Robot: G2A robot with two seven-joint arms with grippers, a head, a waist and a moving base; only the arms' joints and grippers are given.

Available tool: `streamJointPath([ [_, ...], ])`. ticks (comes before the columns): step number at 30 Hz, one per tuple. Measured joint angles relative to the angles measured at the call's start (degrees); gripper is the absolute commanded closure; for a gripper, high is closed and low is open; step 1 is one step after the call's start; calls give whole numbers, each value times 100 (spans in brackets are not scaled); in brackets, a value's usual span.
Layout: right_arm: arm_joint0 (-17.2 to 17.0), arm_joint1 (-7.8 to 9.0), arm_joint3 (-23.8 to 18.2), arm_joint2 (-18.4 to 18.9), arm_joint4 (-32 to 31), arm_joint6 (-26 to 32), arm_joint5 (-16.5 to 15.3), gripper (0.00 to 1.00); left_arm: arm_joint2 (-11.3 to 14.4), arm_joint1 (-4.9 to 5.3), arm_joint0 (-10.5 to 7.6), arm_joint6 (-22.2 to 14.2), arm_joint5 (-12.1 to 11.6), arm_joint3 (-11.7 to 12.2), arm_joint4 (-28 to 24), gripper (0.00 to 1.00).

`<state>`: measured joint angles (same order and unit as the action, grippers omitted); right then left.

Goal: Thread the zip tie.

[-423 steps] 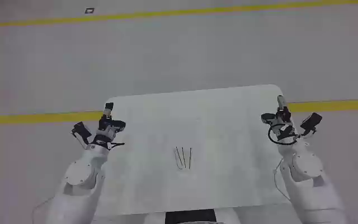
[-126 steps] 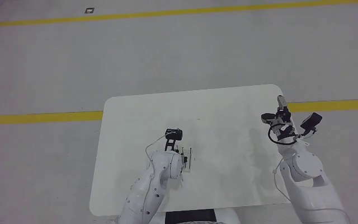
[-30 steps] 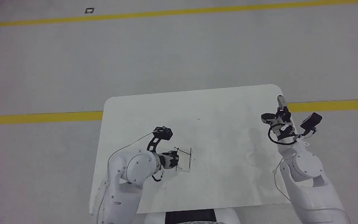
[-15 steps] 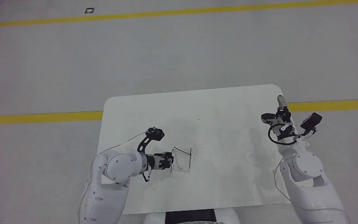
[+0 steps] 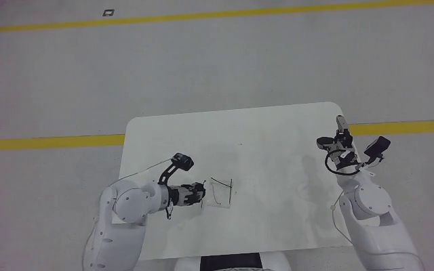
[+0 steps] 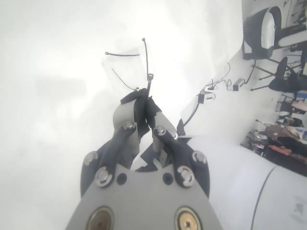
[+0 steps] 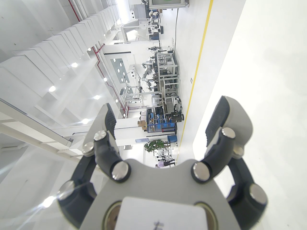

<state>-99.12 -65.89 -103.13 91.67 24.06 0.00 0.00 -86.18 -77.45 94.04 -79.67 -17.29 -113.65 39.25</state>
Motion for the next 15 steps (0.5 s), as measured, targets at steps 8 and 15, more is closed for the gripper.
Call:
streamJointPath([
  [8,0,0,0,0,0,0,0,0,-5,567,8,3,-218,-103,-443,100],
  [15,0,0,0,0,0,0,0,0,133,1112,-39,3,-219,-342,-336,100],
])
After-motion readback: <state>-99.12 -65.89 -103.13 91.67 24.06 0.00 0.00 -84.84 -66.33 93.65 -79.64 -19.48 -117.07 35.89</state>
